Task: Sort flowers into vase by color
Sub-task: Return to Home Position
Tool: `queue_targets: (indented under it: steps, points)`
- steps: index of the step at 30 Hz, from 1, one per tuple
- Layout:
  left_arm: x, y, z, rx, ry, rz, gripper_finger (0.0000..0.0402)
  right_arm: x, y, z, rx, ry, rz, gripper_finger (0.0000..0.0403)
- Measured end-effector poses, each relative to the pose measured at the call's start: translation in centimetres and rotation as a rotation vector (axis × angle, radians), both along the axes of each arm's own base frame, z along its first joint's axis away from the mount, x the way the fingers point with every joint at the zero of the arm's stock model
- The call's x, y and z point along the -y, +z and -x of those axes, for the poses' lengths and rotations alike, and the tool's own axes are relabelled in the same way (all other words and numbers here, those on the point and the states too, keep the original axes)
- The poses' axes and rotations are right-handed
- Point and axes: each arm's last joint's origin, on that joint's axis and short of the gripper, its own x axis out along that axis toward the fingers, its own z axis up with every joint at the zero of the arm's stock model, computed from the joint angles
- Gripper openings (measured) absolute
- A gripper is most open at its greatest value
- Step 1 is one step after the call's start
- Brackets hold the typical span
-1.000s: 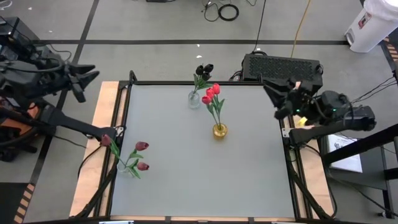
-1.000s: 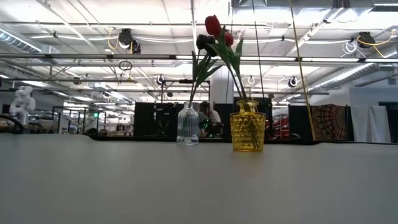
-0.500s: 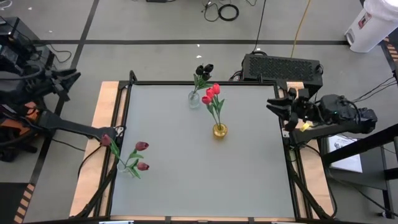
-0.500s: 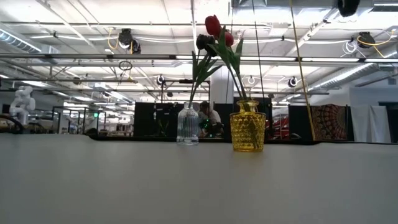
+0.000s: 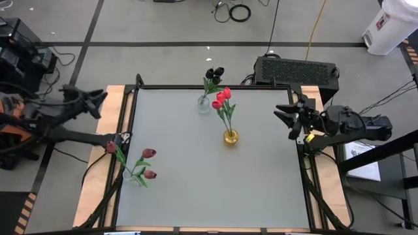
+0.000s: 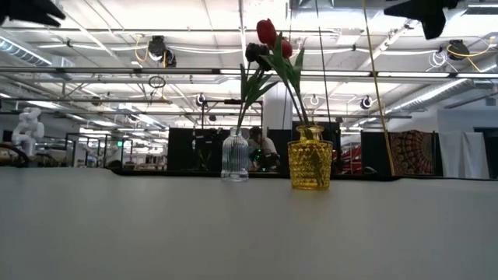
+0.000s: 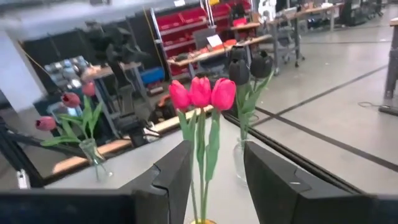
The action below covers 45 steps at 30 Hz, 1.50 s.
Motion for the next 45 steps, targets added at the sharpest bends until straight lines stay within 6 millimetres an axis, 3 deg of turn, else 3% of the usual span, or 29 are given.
queue_targets:
  steps: [10,23,29,34,39,45]
  points:
    - [0.1,-4.6,-1.6,0.087,0.064,0.077,0.0148,0.0,-5.7,0.5,0.158,0.012,-0.062,0.0139]
    - [0.3,-6.4,-3.4,0.104,0.091,0.114,0.0148,-0.1,-11.6,-0.2,0.274,0.016,-0.115,0.0139]
    - [0.4,-7.5,-4.2,0.119,0.121,0.152,0.0148,-0.1,-13.1,-0.5,0.29,0.01,-0.145,0.0139]
    - [0.6,-9.5,-6.1,0.157,0.14,0.215,0.0148,-0.1,-14.2,-0.8,0.293,0.012,-0.211,0.0139]
    - [0.9,-11.2,-8.3,0.213,0.132,0.23,0.0148,-0.1,-14.2,-0.8,0.31,0.013,-0.231,0.0139]
    - [1.0,-13.0,-9.3,0.181,0.137,0.232,0.0148,-0.1,-14.2,-0.8,0.318,0.015,-0.229,0.0139]
